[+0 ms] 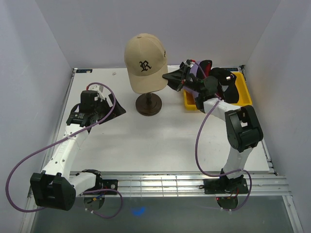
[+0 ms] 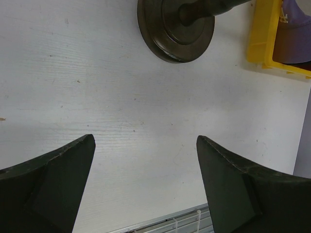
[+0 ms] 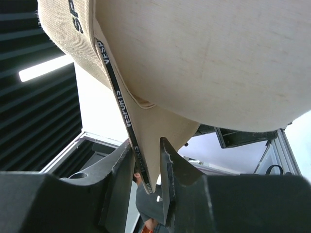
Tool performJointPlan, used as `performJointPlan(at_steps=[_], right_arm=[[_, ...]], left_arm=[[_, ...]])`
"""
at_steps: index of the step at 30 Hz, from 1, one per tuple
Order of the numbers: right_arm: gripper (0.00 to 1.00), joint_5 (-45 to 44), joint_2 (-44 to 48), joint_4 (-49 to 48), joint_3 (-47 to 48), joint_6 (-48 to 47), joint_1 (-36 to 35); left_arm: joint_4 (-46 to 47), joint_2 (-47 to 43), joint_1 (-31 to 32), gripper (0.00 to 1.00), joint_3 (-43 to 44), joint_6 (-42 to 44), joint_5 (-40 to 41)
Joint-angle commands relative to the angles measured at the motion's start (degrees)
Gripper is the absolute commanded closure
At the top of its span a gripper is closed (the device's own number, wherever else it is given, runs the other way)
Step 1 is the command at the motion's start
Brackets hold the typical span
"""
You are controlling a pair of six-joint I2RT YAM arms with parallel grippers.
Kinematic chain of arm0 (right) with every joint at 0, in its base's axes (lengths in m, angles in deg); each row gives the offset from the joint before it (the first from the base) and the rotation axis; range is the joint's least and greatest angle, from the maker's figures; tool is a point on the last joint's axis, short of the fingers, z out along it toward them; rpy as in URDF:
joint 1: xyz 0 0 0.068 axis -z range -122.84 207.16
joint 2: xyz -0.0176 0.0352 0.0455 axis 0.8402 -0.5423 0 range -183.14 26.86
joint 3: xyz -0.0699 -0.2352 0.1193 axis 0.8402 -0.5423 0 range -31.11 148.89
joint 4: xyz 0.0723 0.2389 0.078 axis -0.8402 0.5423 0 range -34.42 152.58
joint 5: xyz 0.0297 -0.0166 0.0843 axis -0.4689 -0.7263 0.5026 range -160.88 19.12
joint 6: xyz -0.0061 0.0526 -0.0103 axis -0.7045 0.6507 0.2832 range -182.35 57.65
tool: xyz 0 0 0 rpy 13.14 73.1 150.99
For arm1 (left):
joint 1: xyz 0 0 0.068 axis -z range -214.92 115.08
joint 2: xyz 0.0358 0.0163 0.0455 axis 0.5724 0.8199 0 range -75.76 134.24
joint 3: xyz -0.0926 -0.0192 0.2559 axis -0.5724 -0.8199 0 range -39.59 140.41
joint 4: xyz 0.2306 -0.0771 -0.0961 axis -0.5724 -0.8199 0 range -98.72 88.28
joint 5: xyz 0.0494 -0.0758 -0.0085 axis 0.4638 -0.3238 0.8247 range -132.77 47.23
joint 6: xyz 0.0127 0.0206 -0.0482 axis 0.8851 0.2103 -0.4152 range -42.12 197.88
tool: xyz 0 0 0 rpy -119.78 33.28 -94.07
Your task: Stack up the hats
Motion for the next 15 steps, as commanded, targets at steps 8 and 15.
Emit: performJointPlan(at_steps=[8, 15], right_arm=[[0.74, -1.5, 4.0, -4.12, -4.75, -1.51, 0.23], [0.85, -1.94, 4.88, -2.45, -6.69, -3.44, 0.14]], left_arm=[[0.88, -0.27, -0.03, 0.04, -0.68, 0.82, 0.49], [1.05, -0.27, -0.03, 0.04, -0.77, 0.99, 0.58]])
